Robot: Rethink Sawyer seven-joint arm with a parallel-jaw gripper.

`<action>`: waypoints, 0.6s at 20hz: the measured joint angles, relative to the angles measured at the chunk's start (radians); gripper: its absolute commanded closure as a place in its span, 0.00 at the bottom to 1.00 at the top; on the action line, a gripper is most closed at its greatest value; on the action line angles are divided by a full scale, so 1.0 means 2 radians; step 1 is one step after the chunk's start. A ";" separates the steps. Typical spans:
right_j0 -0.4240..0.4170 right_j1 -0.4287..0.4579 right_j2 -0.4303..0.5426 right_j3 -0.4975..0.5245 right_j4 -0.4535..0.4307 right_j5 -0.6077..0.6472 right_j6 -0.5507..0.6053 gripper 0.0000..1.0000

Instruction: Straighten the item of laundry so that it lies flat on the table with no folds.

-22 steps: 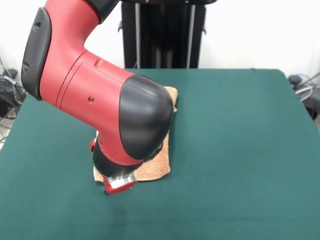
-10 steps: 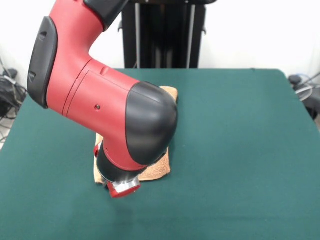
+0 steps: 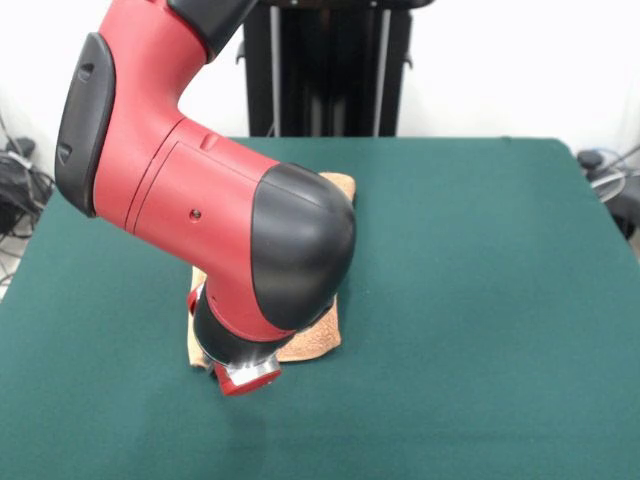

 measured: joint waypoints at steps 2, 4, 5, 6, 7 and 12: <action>0.000 0.000 0.000 -0.001 0.000 0.003 0.000 1.00; 0.000 0.001 0.000 -0.003 0.000 0.009 0.000 1.00; 0.000 0.002 0.000 -0.007 0.000 0.017 0.000 1.00; 0.000 0.002 0.000 -0.008 0.000 0.022 0.000 1.00; 0.000 0.003 0.000 -0.012 0.000 0.032 0.000 1.00; 0.000 0.006 -0.006 -0.041 0.000 0.122 0.000 1.00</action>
